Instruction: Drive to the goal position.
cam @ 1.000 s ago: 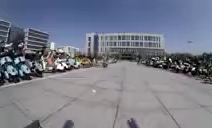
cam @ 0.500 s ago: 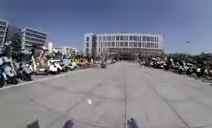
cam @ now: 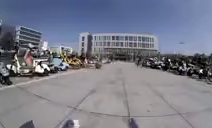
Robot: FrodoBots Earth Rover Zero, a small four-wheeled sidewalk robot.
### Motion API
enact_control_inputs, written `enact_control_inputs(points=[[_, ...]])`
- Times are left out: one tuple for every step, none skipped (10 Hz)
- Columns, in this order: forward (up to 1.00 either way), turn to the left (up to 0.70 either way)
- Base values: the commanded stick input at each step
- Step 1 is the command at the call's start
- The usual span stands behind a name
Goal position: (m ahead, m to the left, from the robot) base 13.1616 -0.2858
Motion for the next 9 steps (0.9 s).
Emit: enact_control_inputs(points=[[1.0,0.0],[1.0,0.0],[1.0,0.0],[1.0,-0.04],[1.0,-0.4],[1.0,-0.4],[1.0,-0.26],[1.0,-0.09],[1.0,0.0]])
